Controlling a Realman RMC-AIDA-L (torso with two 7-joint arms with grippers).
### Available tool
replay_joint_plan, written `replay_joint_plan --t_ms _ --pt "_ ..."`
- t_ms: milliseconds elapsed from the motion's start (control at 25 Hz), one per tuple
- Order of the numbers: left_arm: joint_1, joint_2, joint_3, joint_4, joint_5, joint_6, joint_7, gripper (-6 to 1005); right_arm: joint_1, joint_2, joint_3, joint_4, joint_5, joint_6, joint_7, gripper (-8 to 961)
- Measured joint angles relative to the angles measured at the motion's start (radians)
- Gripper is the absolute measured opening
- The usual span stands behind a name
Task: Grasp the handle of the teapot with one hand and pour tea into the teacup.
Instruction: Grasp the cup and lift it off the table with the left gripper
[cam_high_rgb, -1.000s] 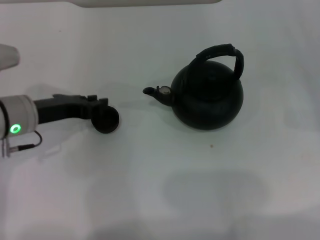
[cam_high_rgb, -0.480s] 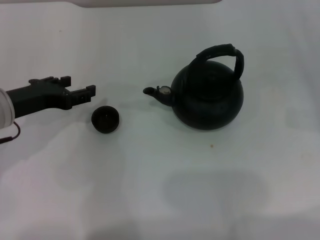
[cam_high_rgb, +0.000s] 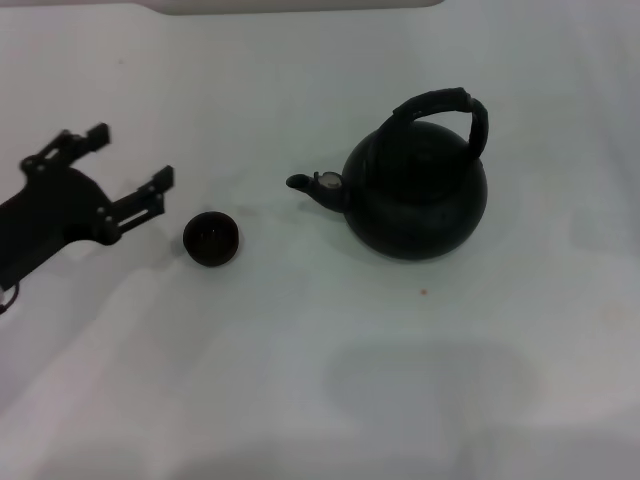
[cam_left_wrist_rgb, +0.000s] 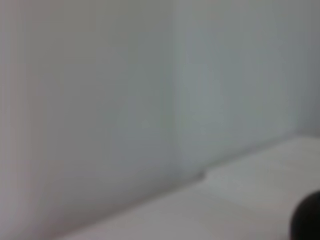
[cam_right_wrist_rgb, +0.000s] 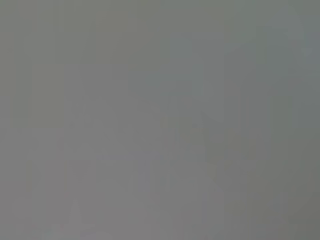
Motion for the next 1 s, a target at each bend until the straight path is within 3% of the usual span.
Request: replay_joint_plan --t_ms 160,560,720,1000 --pt "-0.025 0.001 0.025 -0.188 -0.250 0.096 0.308 881 0.005 0.000 0.000 -0.003 -0.002 0.009 -0.009 850" --pt "-0.220 -0.004 0.025 -0.604 -0.405 0.295 0.444 880 0.044 0.012 -0.011 -0.041 -0.008 0.101 -0.048 848" --pt "-0.236 -0.006 0.036 -0.641 -0.426 0.342 0.436 880 0.053 0.012 -0.010 -0.041 -0.008 0.121 -0.050 848" --pt "-0.207 -0.006 0.130 -0.647 -0.529 0.344 0.425 880 0.054 0.007 -0.002 -0.040 -0.003 0.125 -0.051 848"
